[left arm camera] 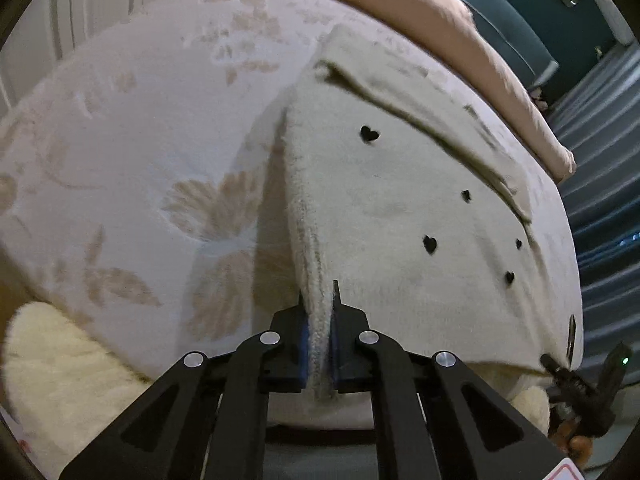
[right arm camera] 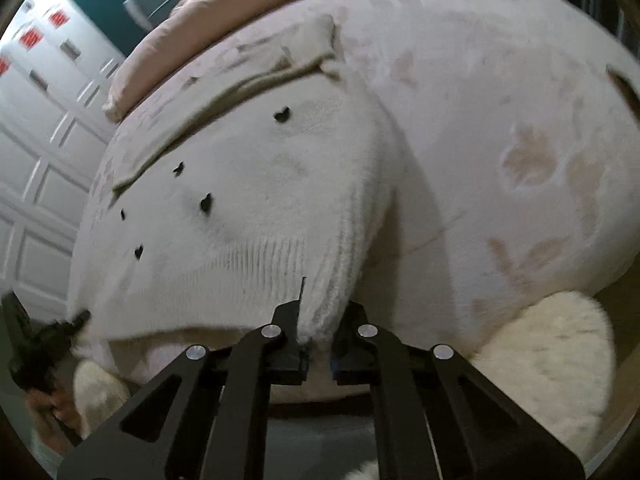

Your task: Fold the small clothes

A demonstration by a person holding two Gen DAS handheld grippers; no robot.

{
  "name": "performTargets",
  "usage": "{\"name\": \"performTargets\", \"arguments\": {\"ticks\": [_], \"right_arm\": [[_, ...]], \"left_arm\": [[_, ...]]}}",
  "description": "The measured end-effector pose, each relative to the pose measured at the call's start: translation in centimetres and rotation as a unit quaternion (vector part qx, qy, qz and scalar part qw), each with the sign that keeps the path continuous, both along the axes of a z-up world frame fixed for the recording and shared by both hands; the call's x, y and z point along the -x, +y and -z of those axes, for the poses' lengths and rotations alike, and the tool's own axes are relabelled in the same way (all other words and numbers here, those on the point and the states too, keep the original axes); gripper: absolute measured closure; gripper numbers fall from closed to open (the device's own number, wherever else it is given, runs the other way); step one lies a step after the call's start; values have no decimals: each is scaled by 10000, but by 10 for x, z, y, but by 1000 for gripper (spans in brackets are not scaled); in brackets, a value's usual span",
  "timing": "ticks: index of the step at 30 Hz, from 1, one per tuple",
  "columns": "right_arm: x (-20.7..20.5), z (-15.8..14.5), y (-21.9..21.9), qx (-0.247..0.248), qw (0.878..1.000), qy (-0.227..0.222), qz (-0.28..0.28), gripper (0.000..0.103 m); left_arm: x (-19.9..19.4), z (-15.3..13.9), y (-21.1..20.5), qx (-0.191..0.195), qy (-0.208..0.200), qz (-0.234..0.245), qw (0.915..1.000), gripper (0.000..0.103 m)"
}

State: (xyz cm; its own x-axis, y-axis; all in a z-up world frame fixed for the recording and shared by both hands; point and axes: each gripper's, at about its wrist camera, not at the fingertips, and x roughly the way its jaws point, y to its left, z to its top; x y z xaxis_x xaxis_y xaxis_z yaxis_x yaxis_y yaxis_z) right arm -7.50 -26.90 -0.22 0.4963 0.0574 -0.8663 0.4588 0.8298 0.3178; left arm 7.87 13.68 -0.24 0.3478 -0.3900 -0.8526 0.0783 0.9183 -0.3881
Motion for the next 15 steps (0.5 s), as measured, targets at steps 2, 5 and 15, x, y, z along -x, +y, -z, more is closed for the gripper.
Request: {"name": "performTargets", "arguments": {"ticks": [2, 5, 15], "right_arm": [[10, -10, 2, 60, 9998, 53, -173, 98], [34, -15, 13, 276, 9974, 383, -540, 98], [130, -28, 44, -96, 9774, 1477, -1510, 98]], "left_arm": [[12, -10, 4, -17, -18, 151, 9999, 98], [39, -17, 8, -147, 36, 422, 9990, 98], [156, -23, 42, -233, 1051, 793, 9910, 98]]}}
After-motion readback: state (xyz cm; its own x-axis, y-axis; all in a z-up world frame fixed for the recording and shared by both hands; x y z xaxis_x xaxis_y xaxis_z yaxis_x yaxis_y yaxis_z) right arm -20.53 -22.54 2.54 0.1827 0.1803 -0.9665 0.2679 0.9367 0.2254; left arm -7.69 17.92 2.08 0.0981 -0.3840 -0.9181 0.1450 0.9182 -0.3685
